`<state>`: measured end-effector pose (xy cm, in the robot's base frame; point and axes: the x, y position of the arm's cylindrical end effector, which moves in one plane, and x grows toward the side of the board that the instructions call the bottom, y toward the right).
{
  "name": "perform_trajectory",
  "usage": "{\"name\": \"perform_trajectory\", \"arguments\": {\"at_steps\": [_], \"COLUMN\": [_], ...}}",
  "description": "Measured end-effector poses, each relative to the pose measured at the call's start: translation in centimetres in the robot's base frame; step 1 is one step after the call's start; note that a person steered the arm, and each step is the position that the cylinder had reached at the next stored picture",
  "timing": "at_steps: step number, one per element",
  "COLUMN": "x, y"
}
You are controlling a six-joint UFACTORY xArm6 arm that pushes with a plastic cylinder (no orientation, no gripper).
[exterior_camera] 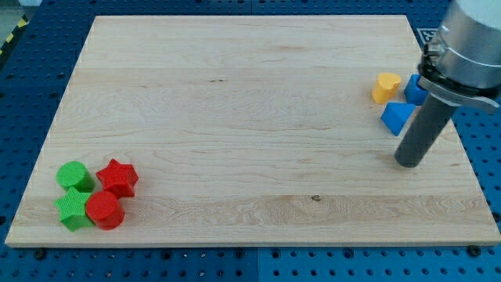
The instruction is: Push blue triangle below yellow heart
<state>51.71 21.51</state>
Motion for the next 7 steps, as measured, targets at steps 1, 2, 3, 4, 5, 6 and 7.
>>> {"name": "perform_trajectory", "arguments": {"at_steps": [1, 2, 3, 4, 5, 6, 7], "x": [-1.1, -2.8, -3.6, -4.4, -4.9, -5.0, -5.0], "y": [1.2, 1.2, 1.2, 1.2, 1.2, 1.2, 1.2]}}
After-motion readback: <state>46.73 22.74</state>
